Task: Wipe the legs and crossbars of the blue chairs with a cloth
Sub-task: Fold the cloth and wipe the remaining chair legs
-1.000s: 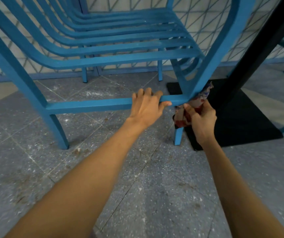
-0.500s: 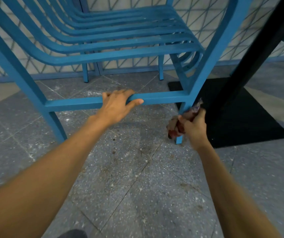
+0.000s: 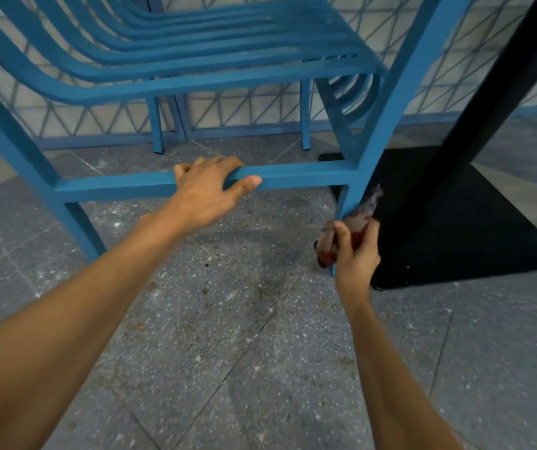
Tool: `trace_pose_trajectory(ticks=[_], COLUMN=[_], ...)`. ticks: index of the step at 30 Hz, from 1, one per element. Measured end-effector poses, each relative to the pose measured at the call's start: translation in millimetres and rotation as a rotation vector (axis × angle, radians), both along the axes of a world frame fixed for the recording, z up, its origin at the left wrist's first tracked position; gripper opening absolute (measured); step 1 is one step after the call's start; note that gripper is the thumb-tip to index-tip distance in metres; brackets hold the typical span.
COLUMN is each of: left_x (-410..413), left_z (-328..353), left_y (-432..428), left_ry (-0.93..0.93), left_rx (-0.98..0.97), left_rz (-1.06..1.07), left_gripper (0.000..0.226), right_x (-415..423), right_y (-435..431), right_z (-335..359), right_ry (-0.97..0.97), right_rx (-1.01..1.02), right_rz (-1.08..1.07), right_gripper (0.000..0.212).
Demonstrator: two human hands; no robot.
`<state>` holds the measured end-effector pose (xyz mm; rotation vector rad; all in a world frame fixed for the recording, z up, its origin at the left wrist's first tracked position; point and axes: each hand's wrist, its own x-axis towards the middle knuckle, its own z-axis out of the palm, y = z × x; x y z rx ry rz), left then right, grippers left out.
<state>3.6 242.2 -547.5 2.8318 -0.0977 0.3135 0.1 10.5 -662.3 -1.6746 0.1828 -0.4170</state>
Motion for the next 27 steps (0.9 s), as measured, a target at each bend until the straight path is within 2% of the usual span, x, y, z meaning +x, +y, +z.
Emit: trace_pose_trajectory(ticks=[4, 7, 9, 11, 14, 18, 20, 22, 24, 25, 27], left_x=[0.0, -0.1, -0.4, -0.2, -0.8, -0.3, -2.1, -5.0, -9.5, -14.4, -23.5], left_z=[-3.2, -2.9, -0.6, 1.2, 3.7, 3.5, 5.5, 9.4, 14.1, 19.8, 28.0], left_y=[-0.5, -1.1, -1.8, -2.0, -2.4, -4.2, -1.1, 4.0, 8.2, 12.4, 21.1], left_ry=[-0.032, -0.038, -0.024, 0.003, 0.025, 0.065, 0.070, 0.122, 0.204, 0.221, 0.198], left_rx=[0.028, 0.034, 0.032, 0.027, 0.020, 0.000, -0.018, 0.004, 0.041, 0.039, 0.018], left_rz=[0.001, 0.008, 0.003, 0.000, 0.003, 0.008, -0.005, -0.065, -0.131, -0.145, -0.123], left_gripper=[0.057, 0.060, 0.062, 0.058, 0.052, 0.054, 0.049, 0.049, 0.060, 0.066, 0.069], right_x=[-2.7, 5.8, 11.3, 13.2, 8.2, 6.0, 2.6, -2.9, -13.5, -20.8, -33.3], right_y=[-11.2, -22.0, -24.8, -22.0, -10.4, 5.1, 7.7, 0.1, -12.5, -16.2, -15.9], right_z=[-47.8, -58.9, -48.2, -28.4, 19.0, 70.7, 70.2, 63.7, 67.2, 77.8, 104.5], right_ry=[0.247, 0.507, 0.585, 0.522, 0.269, -0.034, -0.023, 0.140, 0.294, 0.293, 0.151], right_rx=[-0.058, -0.108, -0.169, -0.199, -0.167, -0.073, -0.103, -0.183, -0.262, -0.315, -0.441], right_rz=[0.011, 0.020, 0.031, 0.027, -0.007, -0.127, -0.129, -0.055, 0.073, 0.123, 0.184], right_gripper=[0.018, 0.028, 0.033, 0.033, 0.026, 0.022, 0.027, 0.028, 0.021, 0.018, 0.019])
